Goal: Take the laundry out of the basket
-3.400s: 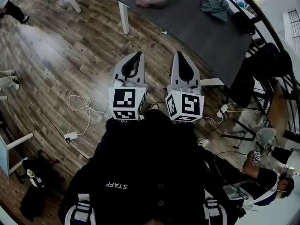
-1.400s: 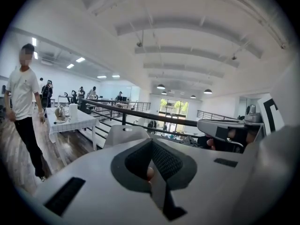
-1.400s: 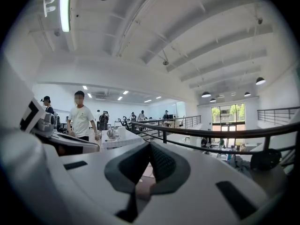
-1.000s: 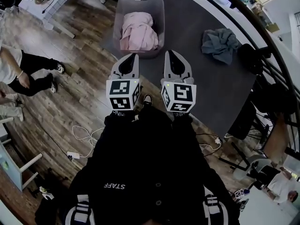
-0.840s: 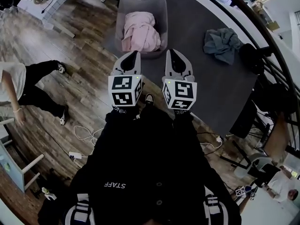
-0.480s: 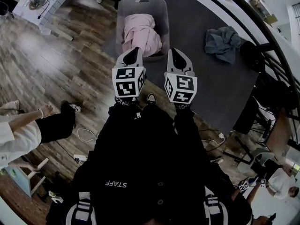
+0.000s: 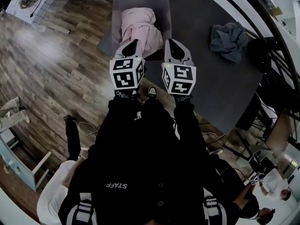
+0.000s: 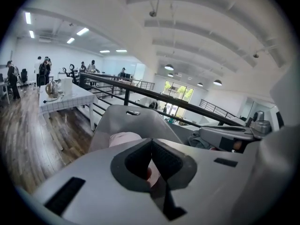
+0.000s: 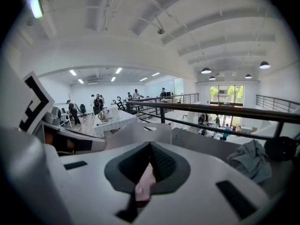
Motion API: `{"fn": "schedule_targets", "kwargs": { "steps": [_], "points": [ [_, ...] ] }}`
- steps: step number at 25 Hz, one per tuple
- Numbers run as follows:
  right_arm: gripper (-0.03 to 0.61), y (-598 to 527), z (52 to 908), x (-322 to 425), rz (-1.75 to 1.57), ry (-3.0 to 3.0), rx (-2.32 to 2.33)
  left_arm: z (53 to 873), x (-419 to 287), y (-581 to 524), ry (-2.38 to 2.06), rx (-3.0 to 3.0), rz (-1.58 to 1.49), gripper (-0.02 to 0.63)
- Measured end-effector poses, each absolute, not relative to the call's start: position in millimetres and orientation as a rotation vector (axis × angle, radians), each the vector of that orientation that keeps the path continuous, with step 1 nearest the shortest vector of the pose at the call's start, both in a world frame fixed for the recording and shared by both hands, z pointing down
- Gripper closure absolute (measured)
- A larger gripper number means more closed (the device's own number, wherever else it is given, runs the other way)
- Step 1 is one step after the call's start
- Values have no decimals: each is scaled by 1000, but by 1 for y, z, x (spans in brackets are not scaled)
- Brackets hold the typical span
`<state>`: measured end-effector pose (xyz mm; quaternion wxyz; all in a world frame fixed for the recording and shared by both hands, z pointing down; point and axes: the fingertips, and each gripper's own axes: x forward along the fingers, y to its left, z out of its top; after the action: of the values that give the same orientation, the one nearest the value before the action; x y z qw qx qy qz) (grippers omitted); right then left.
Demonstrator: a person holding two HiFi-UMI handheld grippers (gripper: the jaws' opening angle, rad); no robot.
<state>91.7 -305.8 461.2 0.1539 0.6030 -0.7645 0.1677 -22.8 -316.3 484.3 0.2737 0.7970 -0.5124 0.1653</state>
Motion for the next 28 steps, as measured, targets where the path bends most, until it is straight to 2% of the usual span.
{"fn": "schedule_targets", "kwargs": {
  "steps": [14, 19, 22, 28],
  "points": [
    [565, -380, 495, 114, 563, -2104, 1783, 563, -24, -404, -1317, 1919, 513, 610],
    [563, -390, 497, 121, 556, -2104, 1794, 597, -16, -418, -1264, 1867, 537, 473],
    [563, -396, 499, 127, 559, -2095, 1819, 617, -15, -421, -1250, 1833, 577, 350],
    [563, -404, 504, 140, 574, -2083, 1851, 650, -17, -430, -1285, 1760, 634, 185]
  ]
}}
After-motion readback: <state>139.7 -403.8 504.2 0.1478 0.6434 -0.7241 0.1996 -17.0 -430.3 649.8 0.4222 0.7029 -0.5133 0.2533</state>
